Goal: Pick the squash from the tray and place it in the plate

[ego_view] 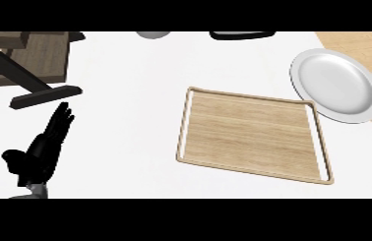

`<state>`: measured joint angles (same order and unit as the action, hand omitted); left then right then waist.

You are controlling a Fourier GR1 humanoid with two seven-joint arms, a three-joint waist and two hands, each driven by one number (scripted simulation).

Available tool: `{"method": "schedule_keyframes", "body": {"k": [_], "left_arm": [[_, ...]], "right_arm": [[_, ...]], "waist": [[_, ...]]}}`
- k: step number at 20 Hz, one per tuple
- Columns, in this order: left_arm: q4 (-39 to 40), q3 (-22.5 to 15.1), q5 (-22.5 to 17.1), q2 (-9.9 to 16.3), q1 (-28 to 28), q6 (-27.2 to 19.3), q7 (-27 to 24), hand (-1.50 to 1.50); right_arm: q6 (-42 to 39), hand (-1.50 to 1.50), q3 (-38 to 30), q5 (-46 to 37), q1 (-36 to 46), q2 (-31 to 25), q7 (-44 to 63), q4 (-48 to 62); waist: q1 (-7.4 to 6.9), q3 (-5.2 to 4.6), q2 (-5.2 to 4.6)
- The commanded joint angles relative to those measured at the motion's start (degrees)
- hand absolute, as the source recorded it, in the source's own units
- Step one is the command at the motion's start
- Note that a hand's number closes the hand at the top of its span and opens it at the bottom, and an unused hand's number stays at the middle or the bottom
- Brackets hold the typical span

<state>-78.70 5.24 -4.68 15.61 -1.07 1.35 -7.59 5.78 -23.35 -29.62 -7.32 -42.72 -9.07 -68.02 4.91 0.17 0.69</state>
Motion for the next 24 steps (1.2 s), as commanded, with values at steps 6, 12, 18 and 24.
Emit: {"method": "schedule_keyframes", "body": {"k": [6, 12, 18, 24], "left_arm": [[1.63, -2.26, 2.03, -1.96, 2.51, 0.17, -0.1, 0.0], [3.63, -2.59, 3.14, -4.3, 5.88, -0.78, 0.25, 0.0], [2.74, -3.16, 4.36, -4.24, 6.07, 0.09, 1.19, 0.0], [-2.35, -1.3, 2.5, -1.14, 1.01, 3.66, 0.9, 0.0]], "right_arm": [[3.47, 1.5, -17.86, 10.44, -9.18, -1.66, -15.84, -2.11], [-0.42, 1.5, -17.88, 11.06, -2.86, -2.73, -16.26, -0.03], [-2.7, 1.5, -12.78, 7.88, 3.88, -3.1, -5.0, -6.32], [-4.59, 1.5, -5.4, 5.39, 13.64, -2.04, 0.06, -2.21]], "waist": [[-3.66, -0.2, -0.51], [-4.79, -0.17, -0.7], [-5.22, -0.17, -0.73], [-5.9, -0.15, -0.75]]}}
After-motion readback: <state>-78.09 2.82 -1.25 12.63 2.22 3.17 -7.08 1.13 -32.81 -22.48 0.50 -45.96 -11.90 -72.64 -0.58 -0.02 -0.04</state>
